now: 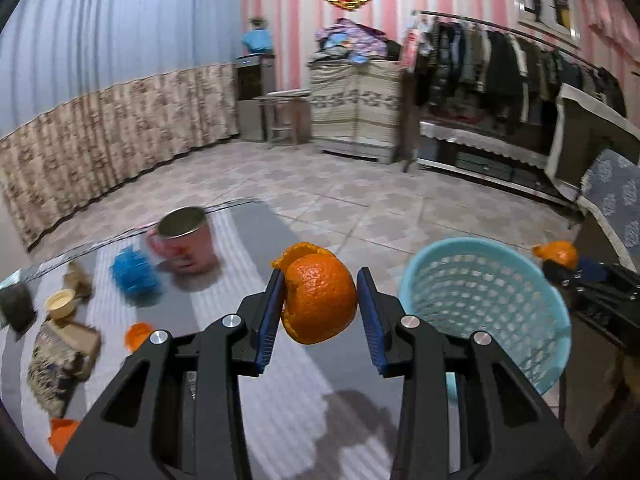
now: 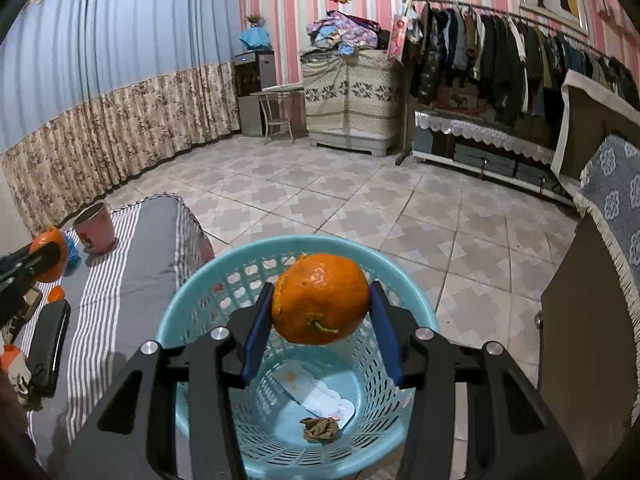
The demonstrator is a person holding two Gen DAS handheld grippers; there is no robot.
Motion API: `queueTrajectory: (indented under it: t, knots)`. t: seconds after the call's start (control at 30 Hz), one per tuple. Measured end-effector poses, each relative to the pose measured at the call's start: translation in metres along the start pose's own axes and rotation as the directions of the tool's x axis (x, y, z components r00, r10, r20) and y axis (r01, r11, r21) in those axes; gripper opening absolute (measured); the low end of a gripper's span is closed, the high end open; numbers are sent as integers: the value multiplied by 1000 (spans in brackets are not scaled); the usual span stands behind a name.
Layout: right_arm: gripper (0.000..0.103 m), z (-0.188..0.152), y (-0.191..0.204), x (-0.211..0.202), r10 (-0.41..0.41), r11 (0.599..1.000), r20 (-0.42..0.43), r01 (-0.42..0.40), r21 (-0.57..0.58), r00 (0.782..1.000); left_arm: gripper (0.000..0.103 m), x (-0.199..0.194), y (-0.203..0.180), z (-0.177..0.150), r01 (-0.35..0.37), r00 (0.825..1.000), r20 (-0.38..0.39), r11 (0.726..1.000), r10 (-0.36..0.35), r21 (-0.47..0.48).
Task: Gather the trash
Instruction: 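Carry both oranges over the basket while the left tool releases its orange inside, then open the right tool to drop its orange into the basket, then move the right tool back to the mat and grasp the beige cloth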
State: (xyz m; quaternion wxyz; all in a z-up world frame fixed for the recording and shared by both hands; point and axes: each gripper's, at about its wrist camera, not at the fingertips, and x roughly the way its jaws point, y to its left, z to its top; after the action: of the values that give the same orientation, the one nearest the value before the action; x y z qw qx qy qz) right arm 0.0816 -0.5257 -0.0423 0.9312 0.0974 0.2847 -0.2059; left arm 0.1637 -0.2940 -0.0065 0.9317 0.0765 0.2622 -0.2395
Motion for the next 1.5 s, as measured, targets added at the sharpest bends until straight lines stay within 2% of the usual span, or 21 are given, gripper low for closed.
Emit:
queueTrajectory:
  t: [0.23, 0.4, 0.53, 0.57, 0.6, 0.67, 0.73, 0.87, 1.13, 1.17, 1.2, 1.27, 1.5]
  knots:
    - [47, 1, -26, -7, -49, 997, 16, 48, 57, 999, 36, 21, -48, 4, 83, 996, -23, 996, -83, 41]
    - [47, 0, -39, -5, -68, 994, 9, 67, 91, 998, 37, 42, -78, 6, 150, 987, -62, 987, -146, 60]
    - [47, -2, -45, -4, -68, 992, 1, 68, 110, 998, 47, 59, -95, 6, 169, 983, -87, 983, -162, 71]
    - [47, -3, -47, -3, -69, 991, 2, 68, 114, 998, 51, 61, -96, 7, 170, 982, -90, 983, -163, 71]
    - [47, -3, -50, -3, -69, 991, 1, 68, 118, 998, 60, 63, -96, 9, 170, 982, -94, 983, -163, 69]
    - [47, -4, -50, -3, -70, 990, -1, 69, 124, 998, 71, 64, -93, 12, 154, 985, -85, 986, -149, 58]
    - [47, -4, -50, -2, -68, 990, -3, 68, 121, 998, 76, 62, -87, 14, 136, 989, -71, 989, -132, 55]
    - [47, -5, -43, 4, -47, 993, -14, 49, 103, 999, 92, 53, -69, 17, 75, 996, -44, 996, -73, 39]
    - [49, -8, -18, 29, 15, 997, -42, -12, 81, 999, 97, 37, -24, 17, -3, 1000, -27, 1000, 2, -22]
    - [54, -8, -16, 31, 20, 997, -39, -17, 76, 999, 97, 36, -20, 17, -10, 1000, -25, 1000, 10, -26]
    - [74, -7, -15, 32, 24, 997, -36, -22, 75, 999, 97, 33, -15, 17, -21, 1000, -23, 999, 20, -29]
    - [86, -8, -10, 32, 1, 998, -7, 0, 70, 1000, 97, 29, -6, 17, -38, 999, -16, 999, 38, -31]
    - [91, -8, -3, 30, -42, 999, -4, 42, 28, 999, 97, 0, 31, 14, -81, 997, 10, 994, 82, -72]
